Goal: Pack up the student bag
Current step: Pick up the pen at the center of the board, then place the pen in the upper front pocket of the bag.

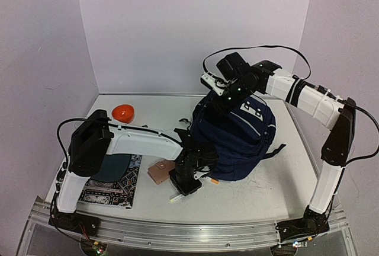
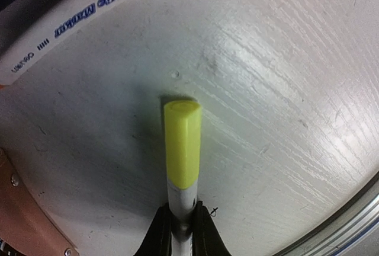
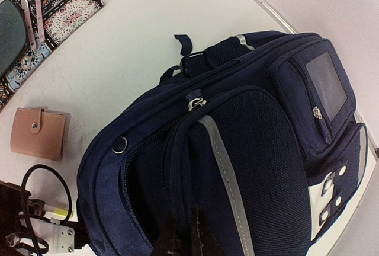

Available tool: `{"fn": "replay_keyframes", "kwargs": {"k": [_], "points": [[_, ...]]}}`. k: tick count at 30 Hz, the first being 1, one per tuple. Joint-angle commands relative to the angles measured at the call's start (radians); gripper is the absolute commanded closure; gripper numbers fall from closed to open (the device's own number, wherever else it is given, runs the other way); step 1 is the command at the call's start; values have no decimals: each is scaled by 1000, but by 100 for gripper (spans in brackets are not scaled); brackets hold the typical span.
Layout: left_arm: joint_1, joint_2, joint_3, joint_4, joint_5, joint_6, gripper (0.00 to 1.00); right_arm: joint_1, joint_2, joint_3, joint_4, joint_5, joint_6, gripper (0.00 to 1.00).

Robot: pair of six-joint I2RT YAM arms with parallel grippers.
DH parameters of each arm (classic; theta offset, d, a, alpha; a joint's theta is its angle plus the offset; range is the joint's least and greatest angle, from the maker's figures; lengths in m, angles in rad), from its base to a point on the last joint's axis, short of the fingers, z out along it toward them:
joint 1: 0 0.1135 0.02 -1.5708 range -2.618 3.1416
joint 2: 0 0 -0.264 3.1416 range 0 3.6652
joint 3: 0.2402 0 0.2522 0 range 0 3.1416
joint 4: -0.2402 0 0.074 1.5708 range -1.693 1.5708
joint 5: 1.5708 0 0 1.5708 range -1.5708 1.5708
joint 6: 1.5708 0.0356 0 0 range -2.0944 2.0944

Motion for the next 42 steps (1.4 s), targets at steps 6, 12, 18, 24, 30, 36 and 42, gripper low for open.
{"fn": "replay_keyframes", "kwargs": {"k": [6,12,18,24,30,36,42], "points": [[120,-184,19,19,65,-66,100,-1,1,56,30,-3,28,100],[199,-321,-54,234,168,-187,100,-1,-6,66,25,-1,38,100],[232,-425,-168,589,249,-439,100,-1,-20,92,15,-9,52,100],[241,-448,-268,929,266,-736,100,-1,-22,122,3,-31,78,100],[241,-404,-292,1116,193,-932,100,-1,-28,131,0,-57,103,100],[241,-318,-227,1162,147,-1003,100,6,-33,148,0,-101,138,100],[244,-231,-175,1185,113,-1073,100,24,-21,187,0,-136,146,100]]}}
